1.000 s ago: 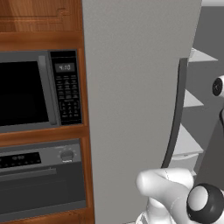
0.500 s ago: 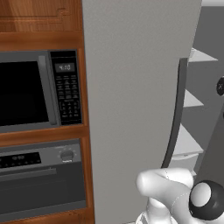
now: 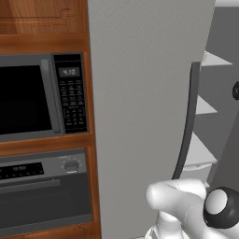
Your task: Open the freezer door, pick up the ice cube tray from the freezer, and place it on the dining counter.
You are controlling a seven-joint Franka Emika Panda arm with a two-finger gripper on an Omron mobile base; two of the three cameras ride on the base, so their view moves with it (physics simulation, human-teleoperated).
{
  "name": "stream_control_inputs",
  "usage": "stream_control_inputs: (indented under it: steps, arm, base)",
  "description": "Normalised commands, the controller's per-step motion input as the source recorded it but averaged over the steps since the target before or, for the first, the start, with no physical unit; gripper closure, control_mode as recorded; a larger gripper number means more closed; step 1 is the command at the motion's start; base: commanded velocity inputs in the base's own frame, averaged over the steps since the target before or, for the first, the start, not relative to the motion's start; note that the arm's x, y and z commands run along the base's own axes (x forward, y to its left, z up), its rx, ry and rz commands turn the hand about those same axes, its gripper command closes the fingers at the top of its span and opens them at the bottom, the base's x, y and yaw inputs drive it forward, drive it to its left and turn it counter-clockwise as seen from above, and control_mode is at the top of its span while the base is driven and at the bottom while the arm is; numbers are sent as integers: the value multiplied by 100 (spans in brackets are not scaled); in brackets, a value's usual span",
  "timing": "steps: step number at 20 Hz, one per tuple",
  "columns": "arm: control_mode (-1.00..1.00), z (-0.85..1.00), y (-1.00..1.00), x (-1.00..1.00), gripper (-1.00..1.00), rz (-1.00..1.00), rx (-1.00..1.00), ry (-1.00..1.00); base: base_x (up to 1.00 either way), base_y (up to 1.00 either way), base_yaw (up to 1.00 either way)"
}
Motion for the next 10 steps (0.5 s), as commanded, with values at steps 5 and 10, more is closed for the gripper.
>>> stream_control_inputs:
  steps: [5, 10]
  arm:
    - [-100, 0, -11, 22, -100, 2, 0, 0]
    - [-100, 0, -13, 30, -100, 1, 0, 0]
  base:
    - [0, 0, 0]
    - [0, 0, 0]
